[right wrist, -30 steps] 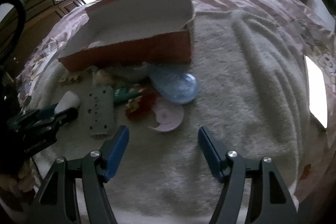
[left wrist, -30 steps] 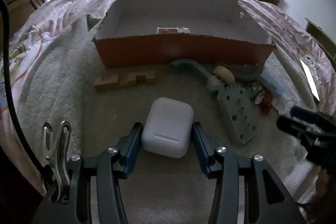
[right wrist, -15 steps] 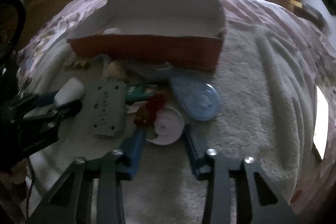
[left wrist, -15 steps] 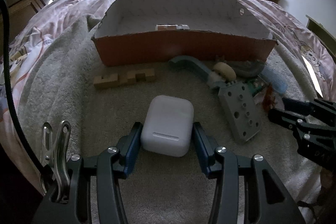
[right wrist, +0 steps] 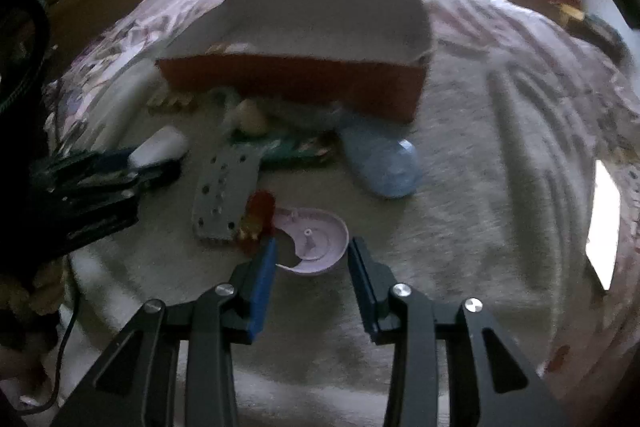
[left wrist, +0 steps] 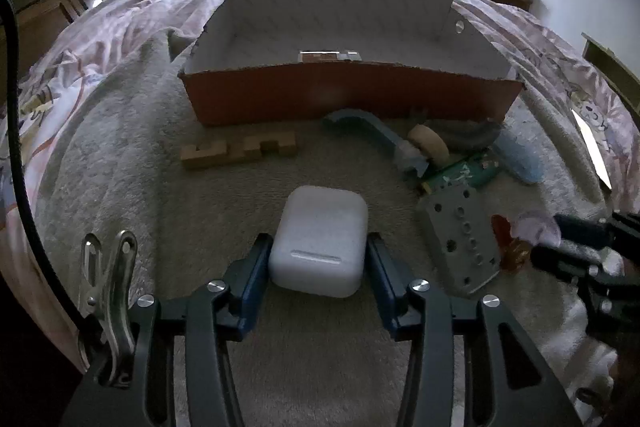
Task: Organize rigid objects
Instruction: 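Lift the earbud case with the left gripper while the right gripper approaches the pink disc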
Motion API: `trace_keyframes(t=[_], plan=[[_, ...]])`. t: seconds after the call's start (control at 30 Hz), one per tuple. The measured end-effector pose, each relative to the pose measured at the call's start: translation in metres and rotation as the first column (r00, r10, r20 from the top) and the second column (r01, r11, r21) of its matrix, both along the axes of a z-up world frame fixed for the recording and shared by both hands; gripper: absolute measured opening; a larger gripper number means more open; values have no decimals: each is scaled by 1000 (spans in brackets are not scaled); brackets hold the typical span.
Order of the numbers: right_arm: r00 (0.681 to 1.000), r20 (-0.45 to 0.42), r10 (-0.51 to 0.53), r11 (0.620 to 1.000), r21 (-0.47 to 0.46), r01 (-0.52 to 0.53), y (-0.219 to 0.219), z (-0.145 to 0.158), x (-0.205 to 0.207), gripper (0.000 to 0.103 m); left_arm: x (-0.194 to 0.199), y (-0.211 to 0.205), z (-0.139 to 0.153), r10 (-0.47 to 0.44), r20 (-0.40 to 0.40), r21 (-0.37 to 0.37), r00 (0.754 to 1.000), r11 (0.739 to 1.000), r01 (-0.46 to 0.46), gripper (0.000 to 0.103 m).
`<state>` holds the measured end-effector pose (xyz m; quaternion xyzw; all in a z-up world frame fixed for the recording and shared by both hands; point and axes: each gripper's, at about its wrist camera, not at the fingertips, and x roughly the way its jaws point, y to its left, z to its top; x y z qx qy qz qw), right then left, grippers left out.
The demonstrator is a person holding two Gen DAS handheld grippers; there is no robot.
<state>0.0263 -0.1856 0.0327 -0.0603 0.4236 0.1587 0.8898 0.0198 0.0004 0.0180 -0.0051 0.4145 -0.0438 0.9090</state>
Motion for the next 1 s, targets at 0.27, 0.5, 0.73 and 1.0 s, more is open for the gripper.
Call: trace_keyframes(t=[0.27,0.5,0.73,1.0], plan=[[1000,10,-29,1000,9,29,-13,4,1,39,-5,3,12,0,25,-27,1000,1000,1,46],[998,-49,-29,999,-15,28,-9,-13,8,42,-6,2,13,0,20,-32,1000,999,0,46],[1000,0,-11,998,-56,11,2,-16,11,35,-7,4,14,6,20,-39,1000,999,-5,46],[998,13,-59,998,28,59,-18,-4,11,31,-7,9,21,12,29,-60,999,998,-10,44]])
